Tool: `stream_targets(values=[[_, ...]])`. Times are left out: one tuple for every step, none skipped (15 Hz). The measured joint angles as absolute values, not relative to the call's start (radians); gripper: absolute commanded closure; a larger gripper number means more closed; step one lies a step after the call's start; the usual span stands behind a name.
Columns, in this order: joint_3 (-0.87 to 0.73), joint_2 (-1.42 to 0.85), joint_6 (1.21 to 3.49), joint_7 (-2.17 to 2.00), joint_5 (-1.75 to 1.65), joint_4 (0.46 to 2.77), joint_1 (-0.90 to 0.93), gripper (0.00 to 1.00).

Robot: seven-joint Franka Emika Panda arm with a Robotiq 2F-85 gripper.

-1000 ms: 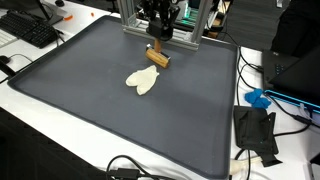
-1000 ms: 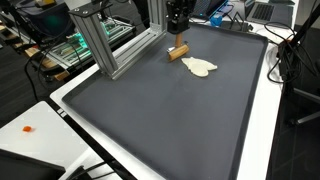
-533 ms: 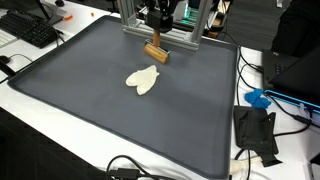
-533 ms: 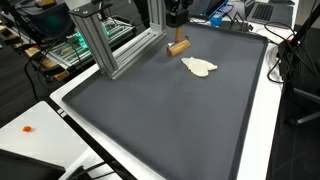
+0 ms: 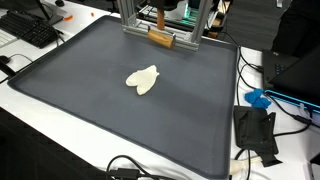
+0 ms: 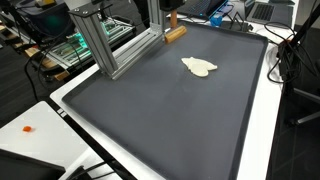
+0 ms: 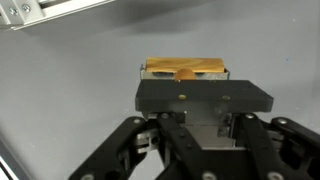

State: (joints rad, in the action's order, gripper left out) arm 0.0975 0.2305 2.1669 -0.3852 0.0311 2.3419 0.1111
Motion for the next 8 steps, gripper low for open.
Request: stream_targets(values=[[0.097, 0.257, 2.148, -0.364, 0.038, 2.349, 0.11, 0.77], [0.096, 0.284, 2.13, -0.344, 0.043, 2.359, 0.109, 0.77], [0.095, 0.311, 2.112, -0.324, 0.051, 2.369, 0.109, 0.77], [0.095, 0.339, 2.094, -0.304, 0.062, 2.379, 0.109, 0.77], [0.095, 0.366, 2.077, -0.284, 0.072, 2.389, 0.109, 0.77], [0.095, 0.391, 2.061, -0.267, 0.08, 2.399, 0.11, 0.77], [0.095, 0.416, 2.045, -0.249, 0.091, 2.409, 0.11, 0.77], [0.095, 0.441, 2.03, -0.234, 0.1, 2.42, 0.111, 0.77]])
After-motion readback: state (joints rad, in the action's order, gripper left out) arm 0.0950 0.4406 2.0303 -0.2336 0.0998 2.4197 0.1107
